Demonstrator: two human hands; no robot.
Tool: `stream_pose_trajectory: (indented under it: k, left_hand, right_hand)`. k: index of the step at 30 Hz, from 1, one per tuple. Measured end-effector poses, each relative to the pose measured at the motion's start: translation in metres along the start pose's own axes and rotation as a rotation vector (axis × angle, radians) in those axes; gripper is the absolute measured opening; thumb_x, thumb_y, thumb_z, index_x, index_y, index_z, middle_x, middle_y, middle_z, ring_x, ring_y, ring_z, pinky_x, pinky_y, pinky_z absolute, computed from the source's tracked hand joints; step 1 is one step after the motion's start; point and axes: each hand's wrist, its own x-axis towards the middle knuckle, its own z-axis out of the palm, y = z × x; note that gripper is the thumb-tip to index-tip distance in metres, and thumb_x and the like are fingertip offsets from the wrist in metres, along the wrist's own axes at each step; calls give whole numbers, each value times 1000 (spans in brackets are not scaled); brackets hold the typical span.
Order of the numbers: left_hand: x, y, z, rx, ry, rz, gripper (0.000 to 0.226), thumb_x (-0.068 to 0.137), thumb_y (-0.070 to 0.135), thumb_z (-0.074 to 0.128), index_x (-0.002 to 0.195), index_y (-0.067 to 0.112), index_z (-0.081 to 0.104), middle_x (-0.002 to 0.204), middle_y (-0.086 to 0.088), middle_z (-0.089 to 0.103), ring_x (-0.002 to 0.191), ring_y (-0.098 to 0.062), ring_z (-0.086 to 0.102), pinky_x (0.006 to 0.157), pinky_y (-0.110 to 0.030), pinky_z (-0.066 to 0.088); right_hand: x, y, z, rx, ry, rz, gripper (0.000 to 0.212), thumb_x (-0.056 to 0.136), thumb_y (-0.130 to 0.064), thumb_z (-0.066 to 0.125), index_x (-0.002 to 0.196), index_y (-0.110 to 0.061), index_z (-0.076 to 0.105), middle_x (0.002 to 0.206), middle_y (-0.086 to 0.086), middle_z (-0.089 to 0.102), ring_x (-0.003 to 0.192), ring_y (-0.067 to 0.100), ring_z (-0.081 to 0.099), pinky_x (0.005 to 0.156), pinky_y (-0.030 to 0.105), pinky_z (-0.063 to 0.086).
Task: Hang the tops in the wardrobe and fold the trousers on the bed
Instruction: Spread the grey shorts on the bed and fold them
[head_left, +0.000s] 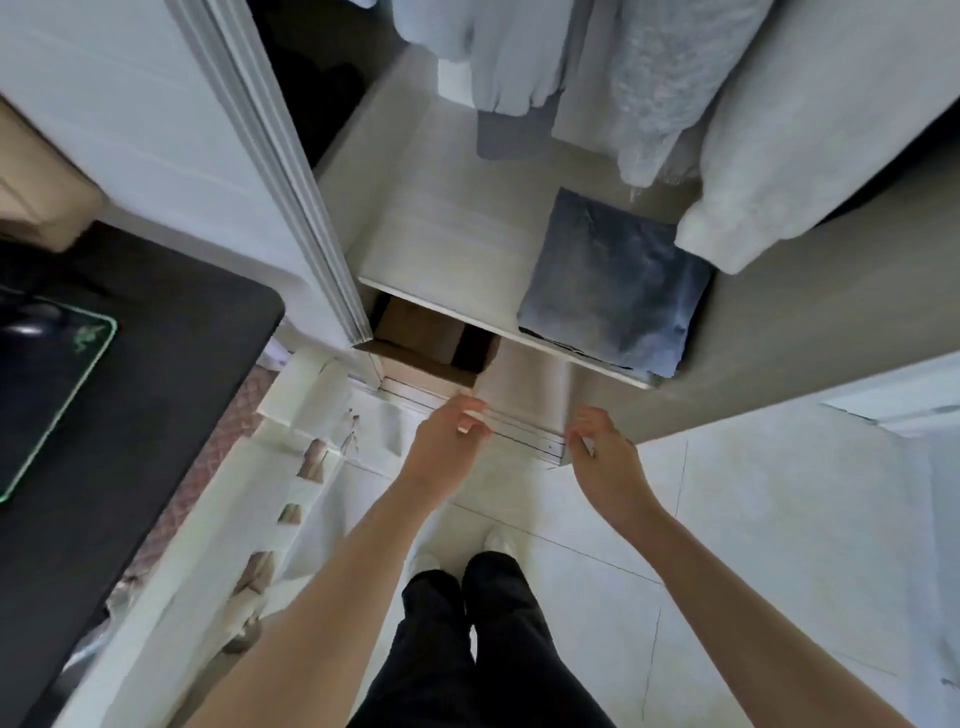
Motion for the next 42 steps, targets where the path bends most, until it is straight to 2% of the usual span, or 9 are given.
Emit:
stream_pose_trajectory:
  k: [6, 9, 12, 14, 21, 26, 31, 37, 42]
  left_hand:
    - [-102, -34, -11, -102, 300, -124, 24, 94, 15, 47, 106, 31, 60, 88, 10, 70, 73, -3, 58, 52, -14, 39]
    - [-147, -48, -10, -160, 502, -204, 22, 95, 16, 48, 104, 32, 60, 86, 10, 69, 80, -3, 61, 56, -17, 41]
    - [-191, -63, 4, -243, 671, -282, 21, 95, 15, 49, 103, 31, 60, 84, 7, 70, 83, -9, 62, 63, -21, 42]
    - [-217, -68, 22, -312, 780, -331, 22, 95, 16, 49, 100, 35, 59, 83, 9, 69, 83, -4, 63, 67, -18, 43]
    - [-331, -91, 142, -663, 1275, -489, 28, 95, 14, 48, 94, 38, 61, 77, 14, 71, 78, 2, 64, 67, -16, 47]
    - [-406, -111, 230, -811, 1590, -618, 26, 94, 13, 51, 91, 36, 63, 73, 7, 70, 72, -2, 64, 67, -14, 46]
    - [-476, -132, 323, -1058, 1912, -763, 23, 95, 9, 53, 89, 29, 64, 68, 2, 69, 72, -12, 68, 72, -32, 51]
    - [-539, -152, 438, -1302, 2160, -891, 24, 92, 5, 52, 93, 25, 64, 72, -3, 70, 68, -9, 66, 72, -30, 52]
    - [-590, -181, 532, -1548, 2167, -994, 27, 87, 4, 57, 94, 29, 63, 74, -1, 71, 79, -16, 67, 72, -27, 48]
  right_hand:
    - [-57, -27, 25, -53, -291, -212, 26, 100, -31, 43, 126, -27, 47, 119, -6, 57, 114, 11, 52, 87, 21, 42]
    - [-71, -36, 34, -151, -417, -392, 22, 100, -31, 43, 121, -29, 48, 118, -13, 56, 112, 8, 51, 87, 19, 38]
    - [-86, -39, 42, -241, -546, -566, 22, 100, -35, 43, 121, -32, 48, 116, -21, 55, 108, 1, 52, 80, 6, 35]
    - [-91, -39, 42, -274, -638, -635, 24, 99, -40, 41, 123, -37, 46, 112, -22, 55, 107, -3, 50, 77, 4, 35]
    - [-148, -31, 59, -428, -1013, -919, 29, 99, -38, 41, 125, -29, 49, 114, -13, 57, 107, 3, 53, 77, 8, 36]
    - [-229, -2, 73, -548, -1254, -1092, 27, 99, -36, 41, 123, -27, 52, 110, -12, 58, 109, 5, 54, 92, 23, 43]
    - [-322, 43, 88, -714, -1480, -1296, 26, 99, -31, 44, 122, -25, 53, 103, -13, 58, 95, -1, 54, 77, 14, 41]
    - [-453, 109, 104, -886, -1660, -1568, 25, 98, -25, 47, 121, -21, 54, 104, -2, 60, 99, 12, 54, 79, 18, 35]
    - [-553, 185, 118, -1085, -1723, -1678, 24, 96, -21, 52, 118, -14, 57, 96, -5, 58, 98, 16, 55, 81, 20, 34]
